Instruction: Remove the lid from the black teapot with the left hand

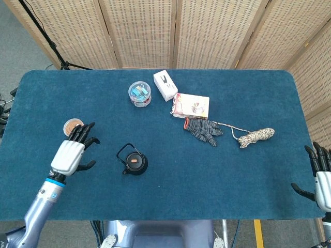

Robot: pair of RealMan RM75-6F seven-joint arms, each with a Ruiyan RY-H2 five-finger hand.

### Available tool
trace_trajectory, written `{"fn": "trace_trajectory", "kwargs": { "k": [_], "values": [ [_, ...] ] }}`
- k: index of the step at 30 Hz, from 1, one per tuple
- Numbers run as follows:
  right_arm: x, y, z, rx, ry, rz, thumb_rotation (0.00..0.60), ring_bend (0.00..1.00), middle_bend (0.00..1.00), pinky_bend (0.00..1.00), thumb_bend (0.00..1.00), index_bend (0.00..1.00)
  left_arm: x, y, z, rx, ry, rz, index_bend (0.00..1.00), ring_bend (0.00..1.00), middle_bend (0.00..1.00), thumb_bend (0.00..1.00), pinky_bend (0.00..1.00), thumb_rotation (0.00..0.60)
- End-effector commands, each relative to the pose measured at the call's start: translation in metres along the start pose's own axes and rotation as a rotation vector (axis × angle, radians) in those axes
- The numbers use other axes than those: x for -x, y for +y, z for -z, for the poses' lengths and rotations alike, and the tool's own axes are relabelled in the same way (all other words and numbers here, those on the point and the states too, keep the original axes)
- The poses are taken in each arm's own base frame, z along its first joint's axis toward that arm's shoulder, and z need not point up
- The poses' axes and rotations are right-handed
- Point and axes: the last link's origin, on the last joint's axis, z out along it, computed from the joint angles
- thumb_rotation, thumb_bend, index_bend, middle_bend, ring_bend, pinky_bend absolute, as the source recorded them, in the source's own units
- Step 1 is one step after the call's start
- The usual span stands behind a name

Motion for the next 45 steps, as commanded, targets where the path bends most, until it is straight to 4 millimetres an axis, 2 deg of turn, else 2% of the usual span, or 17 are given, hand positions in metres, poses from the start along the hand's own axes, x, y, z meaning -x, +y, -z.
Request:
{"fn": "trace_trajectory", "kwargs": {
  "k": [1, 6, 13, 32, 38, 45],
  "values": [
    [-0.002, 0.003, 0.0, 0.002, -0.001, -0.008, 0.6, 0.0, 0.0, 0.0, 0.0, 0.0, 0.022, 0.056, -0.031, -0.012, -0.061, 0.009, 0.38, 0.0, 0.0, 0.24, 0.0, 0.6],
    [-0.004, 0.004, 0.0, -0.001, -0.009, -0.022, 0.6, 0.0, 0.0, 0.0, 0.0, 0.0, 0.037, 0.086, -0.039, -0.021, -0.118, 0.024, 0.39, 0.0, 0.0, 0.24, 0.0, 0.6],
    [-0.004, 0.005, 0.0, -0.003, -0.016, -0.025, 0.6, 0.0, 0.0, 0.0, 0.0, 0.0, 0.049, 0.105, -0.046, -0.027, -0.157, 0.025, 0.43, 0.0, 0.0, 0.25, 0.0, 0.6],
    [-0.004, 0.006, -0.001, 0.002, -0.024, -0.028, 0.6, 0.0, 0.0, 0.0, 0.0, 0.0, 0.061, 0.113, -0.054, -0.075, -0.168, -0.033, 0.5, 0.0, 0.0, 0.25, 0.0, 0.6],
    [-0.005, 0.006, 0.0, 0.003, -0.025, -0.031, 0.6, 0.0, 0.0, 0.0, 0.0, 0.0, 0.064, 0.117, -0.054, -0.099, -0.182, -0.035, 0.5, 0.0, 0.0, 0.33, 0.0, 0.6],
    [-0.005, 0.007, -0.001, 0.005, -0.026, -0.034, 0.6, 0.0, 0.0, 0.0, 0.0, 0.0, 0.064, 0.117, -0.054, -0.122, -0.193, -0.034, 0.5, 0.0, 0.0, 0.35, 0.0, 0.6]
  ]
}}
